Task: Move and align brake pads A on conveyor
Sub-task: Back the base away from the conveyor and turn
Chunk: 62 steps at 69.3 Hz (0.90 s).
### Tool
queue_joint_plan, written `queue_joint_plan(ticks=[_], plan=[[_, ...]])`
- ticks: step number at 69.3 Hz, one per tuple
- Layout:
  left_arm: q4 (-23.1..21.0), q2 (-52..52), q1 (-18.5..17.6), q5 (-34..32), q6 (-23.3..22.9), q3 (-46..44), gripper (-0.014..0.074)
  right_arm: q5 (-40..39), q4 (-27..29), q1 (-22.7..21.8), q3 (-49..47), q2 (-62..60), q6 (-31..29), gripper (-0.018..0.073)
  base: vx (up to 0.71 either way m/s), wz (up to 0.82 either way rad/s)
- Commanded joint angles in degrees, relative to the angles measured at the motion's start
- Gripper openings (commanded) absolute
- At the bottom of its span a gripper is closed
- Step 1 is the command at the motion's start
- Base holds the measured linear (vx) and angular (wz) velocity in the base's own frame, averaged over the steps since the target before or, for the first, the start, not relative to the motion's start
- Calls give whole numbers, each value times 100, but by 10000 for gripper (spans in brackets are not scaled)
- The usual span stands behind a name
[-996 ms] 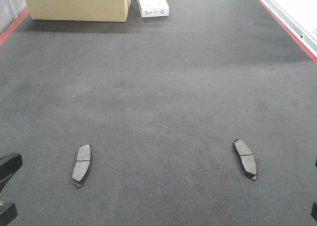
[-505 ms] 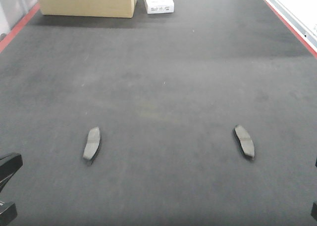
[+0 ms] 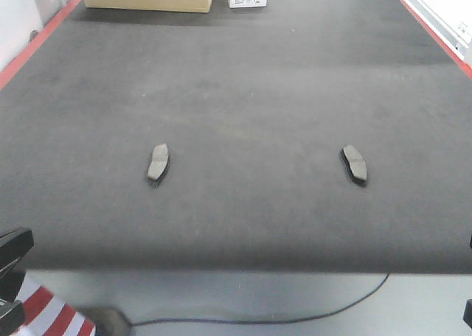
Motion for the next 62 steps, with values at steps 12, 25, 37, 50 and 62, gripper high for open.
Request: queue_joint_plan(ticks=[12, 25, 37, 50, 62], plan=[[-51, 4, -36, -320, 8, -153, -6, -420, 13, -18, -156, 31, -70, -10, -24, 8], [-51, 4, -36, -320, 8, -153, -6, -426, 13, -18, -156, 31, -70, -10, -23, 11], [-51, 4, -36, -314, 8, -153, -6, -426, 13, -18, -156, 31, -70, -10, -23, 1], [-51, -10, -36, -308, 8, -153, -6, -426, 13, -18, -156, 31, -70, -10, -24, -23], [-51, -14, -36, -279, 8, -153, -6, -419, 13, -18, -156, 31, -70, -10, -19, -53]])
